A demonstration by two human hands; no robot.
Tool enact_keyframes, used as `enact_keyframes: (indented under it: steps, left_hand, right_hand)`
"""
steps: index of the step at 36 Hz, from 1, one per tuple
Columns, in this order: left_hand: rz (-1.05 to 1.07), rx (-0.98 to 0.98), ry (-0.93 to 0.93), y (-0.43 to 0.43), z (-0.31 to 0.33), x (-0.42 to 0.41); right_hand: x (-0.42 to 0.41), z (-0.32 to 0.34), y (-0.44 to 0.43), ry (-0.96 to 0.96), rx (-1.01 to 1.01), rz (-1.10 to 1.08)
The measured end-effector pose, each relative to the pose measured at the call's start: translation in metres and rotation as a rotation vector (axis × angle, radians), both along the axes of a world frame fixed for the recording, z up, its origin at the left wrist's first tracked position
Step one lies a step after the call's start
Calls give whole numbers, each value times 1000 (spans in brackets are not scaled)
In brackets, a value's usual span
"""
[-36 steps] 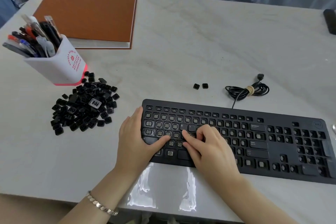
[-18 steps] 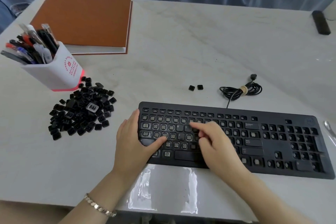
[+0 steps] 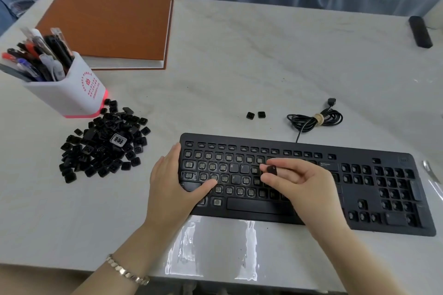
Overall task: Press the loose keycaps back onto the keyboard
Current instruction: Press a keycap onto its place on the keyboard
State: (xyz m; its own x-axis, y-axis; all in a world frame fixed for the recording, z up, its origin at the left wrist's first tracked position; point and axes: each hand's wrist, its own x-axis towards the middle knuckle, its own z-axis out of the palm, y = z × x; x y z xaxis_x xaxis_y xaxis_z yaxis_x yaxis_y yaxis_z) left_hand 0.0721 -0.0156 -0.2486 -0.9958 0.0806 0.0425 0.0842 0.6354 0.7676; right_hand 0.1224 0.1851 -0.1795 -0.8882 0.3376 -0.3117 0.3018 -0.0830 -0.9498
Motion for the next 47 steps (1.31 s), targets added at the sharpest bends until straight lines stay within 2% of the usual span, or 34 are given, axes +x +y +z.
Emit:
enact_keyframes:
  steps: [2, 6, 12, 17, 29, 40, 47]
  left_hand:
    - [0, 2, -2, -1, -1, 1]
    - [18, 0, -52, 0, -4, 0]
    - [0, -9, -43, -1, -5, 0]
    - [-9, -13, -5, -1, -2, -1]
    - [-33, 0, 44, 0, 1, 0]
    - [-59, 0, 87, 1, -2, -2]
    - [-70, 0, 126, 1, -2, -2]
  right_hand:
    - [2, -1, -4, 64, 18, -29]
    - [5, -2, -9, 194, 183, -23]
    - [5, 2, -11, 238, 335, 69]
    - [4, -5, -8, 189, 401, 73]
    - [2, -27, -9, 6, 386, 132]
    - [-8, -41, -11, 5, 680, 260]
    - [-16, -43, -10, -5, 668, 276]
